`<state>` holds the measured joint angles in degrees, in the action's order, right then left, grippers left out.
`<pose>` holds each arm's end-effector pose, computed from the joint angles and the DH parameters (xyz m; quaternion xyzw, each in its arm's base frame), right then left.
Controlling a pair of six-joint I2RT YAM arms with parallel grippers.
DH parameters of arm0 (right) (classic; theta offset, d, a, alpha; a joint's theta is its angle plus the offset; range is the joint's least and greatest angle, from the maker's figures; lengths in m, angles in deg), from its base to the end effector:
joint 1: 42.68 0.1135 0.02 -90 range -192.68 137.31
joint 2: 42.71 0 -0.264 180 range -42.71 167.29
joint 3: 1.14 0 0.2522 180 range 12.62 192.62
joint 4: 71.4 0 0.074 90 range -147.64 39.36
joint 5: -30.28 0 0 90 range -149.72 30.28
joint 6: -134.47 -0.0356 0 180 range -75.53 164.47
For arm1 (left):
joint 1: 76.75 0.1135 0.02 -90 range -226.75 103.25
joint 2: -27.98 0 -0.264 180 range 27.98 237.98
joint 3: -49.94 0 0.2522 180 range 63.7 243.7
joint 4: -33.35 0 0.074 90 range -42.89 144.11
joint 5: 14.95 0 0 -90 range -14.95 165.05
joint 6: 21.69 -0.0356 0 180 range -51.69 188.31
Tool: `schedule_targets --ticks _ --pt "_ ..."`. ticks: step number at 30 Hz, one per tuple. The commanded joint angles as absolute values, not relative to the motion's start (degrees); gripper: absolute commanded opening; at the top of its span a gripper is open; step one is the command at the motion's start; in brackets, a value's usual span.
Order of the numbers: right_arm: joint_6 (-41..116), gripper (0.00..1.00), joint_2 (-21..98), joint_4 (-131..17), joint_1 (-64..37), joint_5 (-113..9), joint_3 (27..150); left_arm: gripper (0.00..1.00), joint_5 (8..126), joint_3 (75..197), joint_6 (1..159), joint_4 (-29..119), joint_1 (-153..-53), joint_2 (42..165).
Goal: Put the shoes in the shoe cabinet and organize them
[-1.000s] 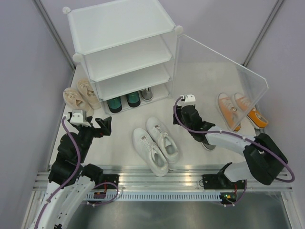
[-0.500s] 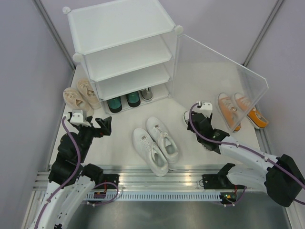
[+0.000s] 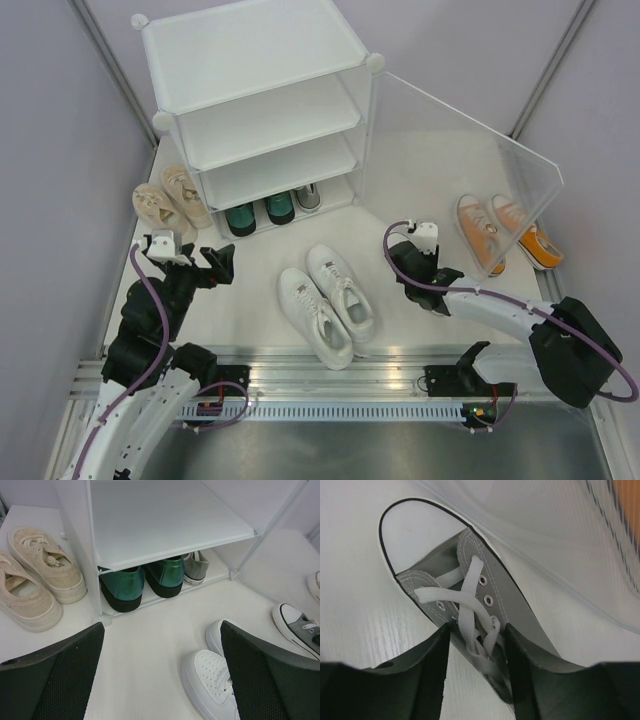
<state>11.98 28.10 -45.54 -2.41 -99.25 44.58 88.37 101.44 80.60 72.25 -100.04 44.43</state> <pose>0.1867 0.1285 0.1771 0.0526 0.8926 -0.0700 0.4423 0.0783 -0.0248 0.3258 -0.0093 0.7298 -0.1266 0.6718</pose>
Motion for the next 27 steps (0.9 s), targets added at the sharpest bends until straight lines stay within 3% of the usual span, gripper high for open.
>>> schedule_targets --ticks 1,2,4,9,17,27 --pt "10.5 0.49 29.4 -45.5 -2.5 -101.0 45.8 1.00 87.2 101.1 78.2 70.7 -100.3 44.3" --pt "10.5 0.38 29.2 -45.6 -2.5 -101.1 45.8 1.00 87.0 101.1 78.2 70.7 -100.3 44.4" --pt "10.9 0.26 28.0 -46.0 -2.5 -101.3 45.4 1.00 87.0 101.1 78.1 70.7 -100.3 44.2" --pt "14.8 0.03 25.5 -48.8 -2.4 -97.3 45.6 1.00 87.4 101.0 78.1 70.6 -100.3 43.3" --pt "23.1 0.01 23.4 -57.2 -2.5 -82.9 47.7 1.00 87.4 101.1 78.1 70.6 -100.3 42.9" --pt "26.3 0.01 34.4 -63.0 -2.5 -83.0 56.7 1.00 87.4 101.0 78.0 70.6 -100.3 42.7"
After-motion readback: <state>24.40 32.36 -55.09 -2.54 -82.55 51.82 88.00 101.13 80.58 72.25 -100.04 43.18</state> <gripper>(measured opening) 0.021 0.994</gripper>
